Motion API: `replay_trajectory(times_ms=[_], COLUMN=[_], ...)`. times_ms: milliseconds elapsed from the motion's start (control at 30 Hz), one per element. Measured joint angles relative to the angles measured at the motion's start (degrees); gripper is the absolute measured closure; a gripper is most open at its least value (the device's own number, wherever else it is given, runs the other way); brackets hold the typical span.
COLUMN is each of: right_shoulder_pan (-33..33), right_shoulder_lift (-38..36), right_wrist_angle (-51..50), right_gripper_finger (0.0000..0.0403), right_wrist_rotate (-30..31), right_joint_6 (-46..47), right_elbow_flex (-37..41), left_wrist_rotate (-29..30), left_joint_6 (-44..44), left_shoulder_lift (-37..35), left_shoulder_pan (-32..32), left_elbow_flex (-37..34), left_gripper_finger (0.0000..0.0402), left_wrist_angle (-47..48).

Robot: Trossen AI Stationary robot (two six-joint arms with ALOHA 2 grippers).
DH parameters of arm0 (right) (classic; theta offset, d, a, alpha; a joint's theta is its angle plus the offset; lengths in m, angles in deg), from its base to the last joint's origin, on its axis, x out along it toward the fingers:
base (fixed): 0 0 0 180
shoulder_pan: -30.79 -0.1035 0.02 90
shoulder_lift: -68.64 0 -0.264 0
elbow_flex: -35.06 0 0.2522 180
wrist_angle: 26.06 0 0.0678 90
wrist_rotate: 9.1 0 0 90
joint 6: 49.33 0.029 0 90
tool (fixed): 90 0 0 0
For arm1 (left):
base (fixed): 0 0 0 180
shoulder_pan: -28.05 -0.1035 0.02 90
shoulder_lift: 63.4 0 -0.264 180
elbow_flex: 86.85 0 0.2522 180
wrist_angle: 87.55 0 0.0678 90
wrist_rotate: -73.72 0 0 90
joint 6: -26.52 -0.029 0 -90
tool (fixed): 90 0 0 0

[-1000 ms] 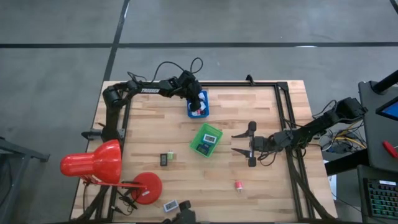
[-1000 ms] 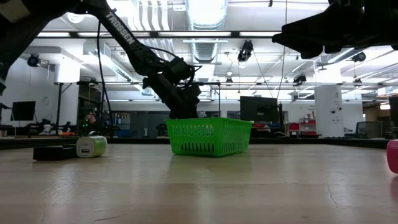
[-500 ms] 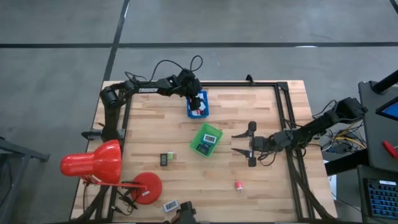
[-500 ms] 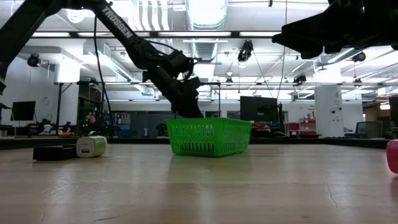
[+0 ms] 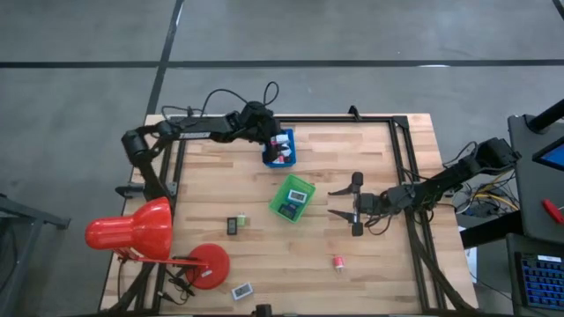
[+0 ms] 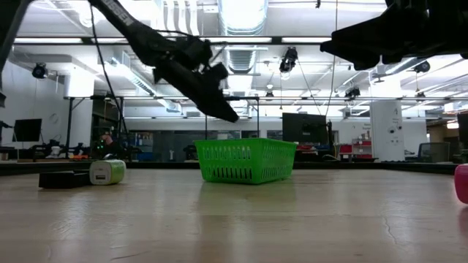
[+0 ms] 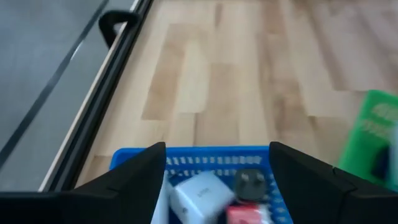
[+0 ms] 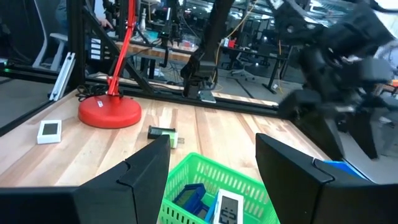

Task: Pick & Place Office items
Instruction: Put the small red charger adapter into the blue bin

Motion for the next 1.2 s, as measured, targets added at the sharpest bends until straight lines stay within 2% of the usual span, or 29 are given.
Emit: replay_trajectory(times_ms=[133,367,567,900,1033,1200], right_shoulder_pan=[0.00,0.00,0.03,0.56,0.61,0.54], right_shoulder_lift=[0.00,0.30,5.13,21.72,25.08,25.45], right_wrist_angle=[-0.07,-0.88,-0.90,-0.86,-2.41,-12.39], right_gripper_finger=[0.0175,0.0175,0.0175,0.0175,0.0175,0.0175], right_wrist_rotate=[-0.02,-0.02,-0.04,0.00,-0.09,-0.10], right_joint_6=[0.55,1.07,0.91,-1.29,0.77,6.78], right_elbow_flex=[0.00,-0.48,-3.75,-14.36,-16.36,-19.32], left_wrist_rotate=[-1.56,-2.58,-1.91,0.17,0.56,1.07], left_joint_6=[0.35,4.35,8.60,9.17,9.37,9.24], left_shoulder_lift=[-6.48,-21.19,-31.55,-41.93,-43.37,-43.09], left_shoulder_pan=[1.23,5.03,8.53,12.55,13.29,13.82], left_elbow_flex=[-7.79,-25.18,-36.77,-45.78,-47.81,-48.93], left_gripper_finger=[0.0116,0.0117,0.0117,0.0117,0.0117,0.0117], left_wrist_angle=[-5.88,-21.61,-29.62,-29.84,-30.08,-30.37])
